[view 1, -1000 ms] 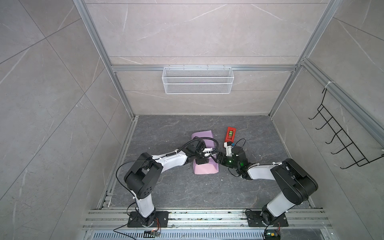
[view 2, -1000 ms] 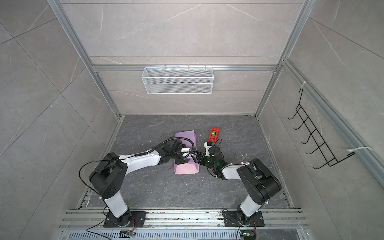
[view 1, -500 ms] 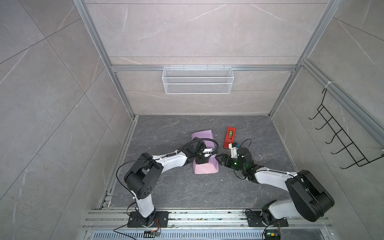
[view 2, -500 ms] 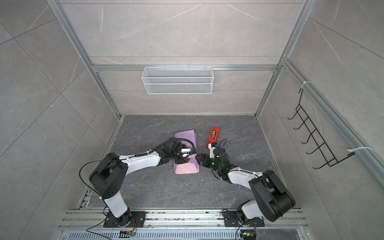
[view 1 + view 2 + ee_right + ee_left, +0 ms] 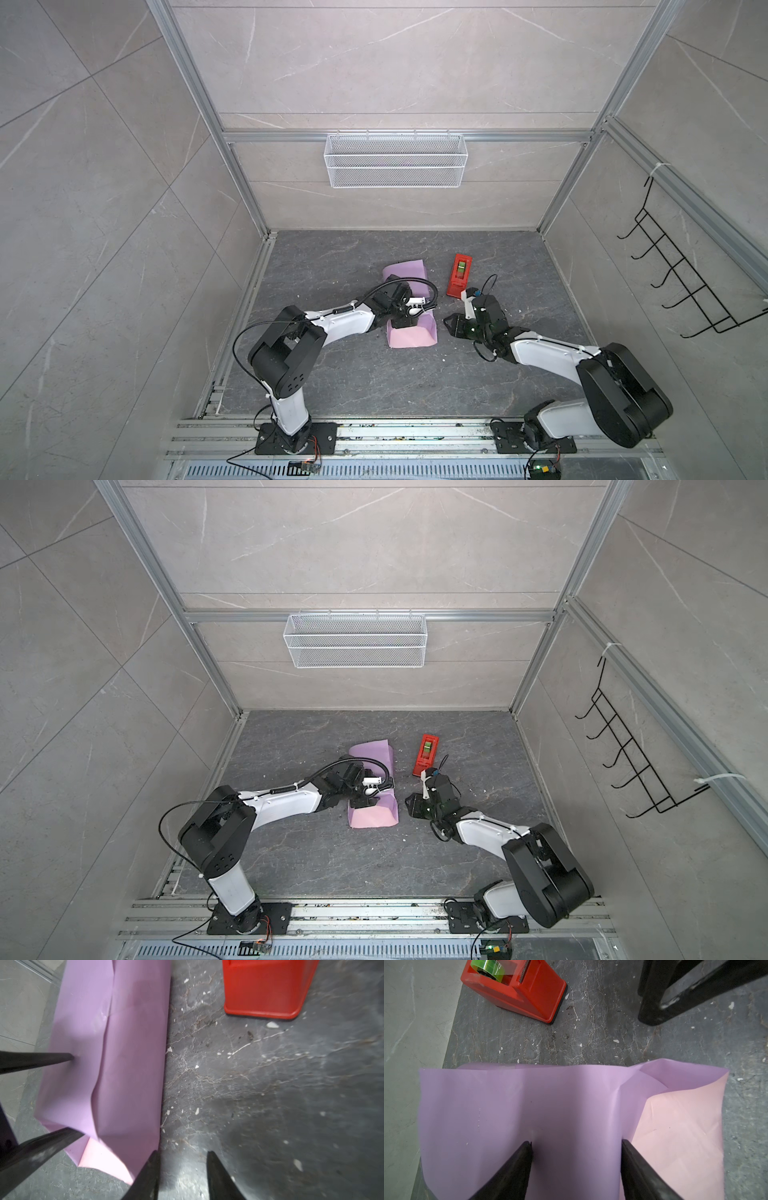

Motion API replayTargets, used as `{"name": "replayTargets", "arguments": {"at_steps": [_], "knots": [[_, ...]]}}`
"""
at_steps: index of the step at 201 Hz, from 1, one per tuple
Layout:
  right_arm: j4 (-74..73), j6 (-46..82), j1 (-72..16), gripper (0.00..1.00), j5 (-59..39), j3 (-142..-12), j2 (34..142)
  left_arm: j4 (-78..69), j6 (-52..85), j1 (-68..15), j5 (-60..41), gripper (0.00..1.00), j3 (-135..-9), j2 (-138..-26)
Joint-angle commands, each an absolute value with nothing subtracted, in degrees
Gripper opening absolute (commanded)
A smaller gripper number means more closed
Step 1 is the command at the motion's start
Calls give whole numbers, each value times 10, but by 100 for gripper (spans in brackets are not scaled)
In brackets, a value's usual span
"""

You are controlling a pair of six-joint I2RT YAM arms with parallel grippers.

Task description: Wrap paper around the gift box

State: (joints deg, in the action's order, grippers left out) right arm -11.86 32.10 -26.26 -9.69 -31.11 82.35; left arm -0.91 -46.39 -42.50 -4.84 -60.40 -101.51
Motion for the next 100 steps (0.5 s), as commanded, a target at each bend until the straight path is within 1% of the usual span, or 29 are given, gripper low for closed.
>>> {"name": "replayTargets", "arguments": {"at_steps": [1, 36, 100], "knots": [[-151, 322, -275, 37, -117, -331, 853, 17, -468, -422, -29, 67, -592, -1033], [-181, 332, -297, 32, -129, -329, 872, 17, -467, -423, -30, 67, -592, -1030], [-206, 343, -324, 29, -127, -326, 880, 17, -469, -424, -30, 67, -591, -1031]]}}
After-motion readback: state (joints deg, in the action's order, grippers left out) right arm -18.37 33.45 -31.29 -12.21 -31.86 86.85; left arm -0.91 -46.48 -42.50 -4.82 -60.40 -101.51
